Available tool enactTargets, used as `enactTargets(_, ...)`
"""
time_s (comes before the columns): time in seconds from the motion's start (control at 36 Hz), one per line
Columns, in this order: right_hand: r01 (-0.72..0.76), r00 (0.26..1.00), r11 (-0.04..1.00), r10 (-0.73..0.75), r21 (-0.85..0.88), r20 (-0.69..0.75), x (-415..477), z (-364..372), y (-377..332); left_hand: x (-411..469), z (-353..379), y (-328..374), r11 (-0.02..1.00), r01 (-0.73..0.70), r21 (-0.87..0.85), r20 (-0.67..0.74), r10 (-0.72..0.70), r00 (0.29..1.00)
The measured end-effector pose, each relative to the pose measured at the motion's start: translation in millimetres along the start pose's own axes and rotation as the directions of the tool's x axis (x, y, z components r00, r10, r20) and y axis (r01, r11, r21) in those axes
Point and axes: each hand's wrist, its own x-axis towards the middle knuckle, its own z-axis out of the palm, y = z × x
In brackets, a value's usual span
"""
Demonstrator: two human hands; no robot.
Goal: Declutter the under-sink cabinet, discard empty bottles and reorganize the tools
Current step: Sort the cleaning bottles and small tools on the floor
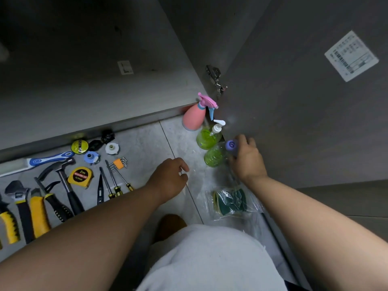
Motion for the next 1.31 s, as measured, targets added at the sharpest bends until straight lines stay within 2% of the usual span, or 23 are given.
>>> enactTargets(0.08,-0.065,0.997,0.998,0.066,0.016,-0.031,-31,6,7,0,3,3,1.0,-0.004,0.025,0.035,0.003,0.999)
enactTargets(0.14,-0.189,0.981,0.982,0.188,0.02,0.05,-55,16,18,0,6,3,0.999,-0.006,0.039,0.065,0.004,0.998)
enactTargets(0.19,-0.359,0.921,0.933,0.349,0.033,0.175,-78,30,35,0,10,3,0.998,-0.003,0.056,0.089,-0.002,0.996)
enactTargets(0.25,-0.534,0.826,0.841,0.495,0.09,0.269,-99,46,55,0,15,2,0.997,0.0,0.076,0.114,-0.008,0.993)
enactTargets(0.31,-0.735,0.674,0.647,0.662,0.204,0.329,-114,63,75,-2,20,1,0.995,-0.004,0.096,0.146,-0.01,0.989)
enactTargets(0.33,-0.814,0.58,0.498,0.729,0.3,0.363,-118,71,83,-2,22,0,0.995,-0.001,0.098,0.163,-0.015,0.986)
enactTargets(0.39,-0.866,0.424,0.227,0.806,0.446,0.413,-119,84,94,-3,25,-4,0.996,0.019,0.086,0.2,-0.036,0.979)
enactTargets(0.42,-0.855,0.395,0.158,0.816,0.494,0.422,-116,89,100,-4,26,-6,0.996,0.029,0.084,0.221,-0.047,0.974)
enactTargets(0.5,-0.784,0.451,0.089,0.762,0.614,0.465,-103,100,112,-7,27,-13,0.995,0.036,0.094,0.276,-0.061,0.959)
enactTargets(0.58,-0.762,0.496,0.032,0.67,0.647,0.552,-97,109,116,-7,27,-15,0.99,0.083,0.115,0.306,-0.115,0.945)
enactTargets(0.67,-0.752,0.539,-0.067,0.511,0.656,0.669,-98,117,103,-4,31,-13,0.976,0.214,0.045,0.319,-0.217,0.923)
enactTargets(0.78,-0.731,0.609,-0.082,0.37,0.677,0.702,-100,130,78,-6,38,-6,0.858,0.489,-0.154,0.4,-0.399,0.825)
enactTargets(0.86,-0.716,0.632,-0.124,0.304,0.687,0.713,-99,137,58,-9,46,-8,0.794,0.58,-0.182,0.461,-0.452,0.764)
enactTargets(0.94,-0.702,0.647,-0.197,0.226,0.685,0.728,-98,138,40,-10,52,-10,0.725,0.648,-0.233,0.446,-0.513,0.734)
enactTargets(1.08,-0.739,0.649,-0.206,0.038,0.641,0.76,-97,134,20,-9,53,-25,0.616,0.649,-0.446,0.437,-0.483,0.759)
enactTargets(1.14,-0.753,0.642,-0.224,-0.041,0.619,0.766,-95,133,20,-8,49,-31,0.578,0.615,-0.536,0.391,-0.476,0.788)
enactTargets(1.17,-0.761,0.637,-0.217,-0.073,0.611,0.768,-93,133,21,-7,46,-32,0.592,0.574,-0.566,0.355,-0.453,0.818)
enactTargets(1.22,-0.779,0.626,-0.138,-0.099,0.612,0.774,-89,132,22,-7,39,-32,0.641,0.506,-0.576,0.29,-0.419,0.861)
enactTargets(1.31,-0.761,0.648,-0.034,-0.069,0.648,0.758,-81,128,21,-6,30,-35,0.623,0.5,-0.601,0.254,-0.444,0.859)
